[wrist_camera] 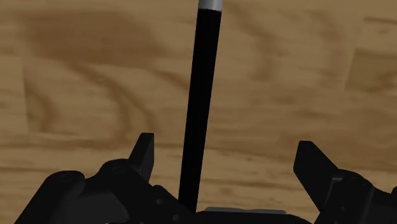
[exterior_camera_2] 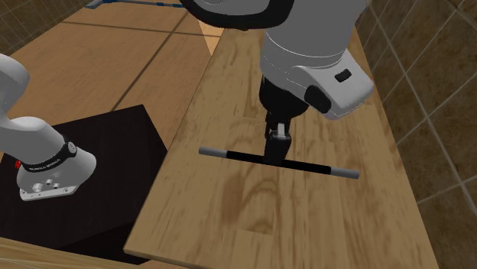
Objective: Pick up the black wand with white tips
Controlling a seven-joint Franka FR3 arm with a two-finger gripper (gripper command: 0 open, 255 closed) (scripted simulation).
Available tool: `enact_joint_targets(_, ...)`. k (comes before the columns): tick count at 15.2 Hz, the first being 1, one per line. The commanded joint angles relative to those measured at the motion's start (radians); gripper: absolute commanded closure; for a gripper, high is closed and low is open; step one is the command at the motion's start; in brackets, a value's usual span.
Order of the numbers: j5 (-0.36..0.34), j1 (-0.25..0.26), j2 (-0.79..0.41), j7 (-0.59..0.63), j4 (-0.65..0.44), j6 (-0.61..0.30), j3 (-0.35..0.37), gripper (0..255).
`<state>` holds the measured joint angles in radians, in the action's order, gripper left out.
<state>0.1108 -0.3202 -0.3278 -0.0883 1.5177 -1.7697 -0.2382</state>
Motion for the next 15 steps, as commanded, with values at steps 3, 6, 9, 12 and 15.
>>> enact_joint_targets(3, 0.039, -0.036, -0.095, 0.009, -0.110, 0.018, -0.009, 0)
enact_joint_targets(6, 0.041, -0.034, -0.099, 0.006, -0.075, -0.021, -0.008, 0)
enact_joint_targets(9, 0.044, -0.033, -0.106, 0.002, -0.037, -0.065, -0.006, 0)
enact_joint_targets(12, 0.044, -0.033, -0.107, 0.002, -0.040, -0.063, -0.006, 255)
enact_joint_targets(15, 0.044, -0.033, -0.107, 0.002, -0.040, -0.063, -0.006, 255)
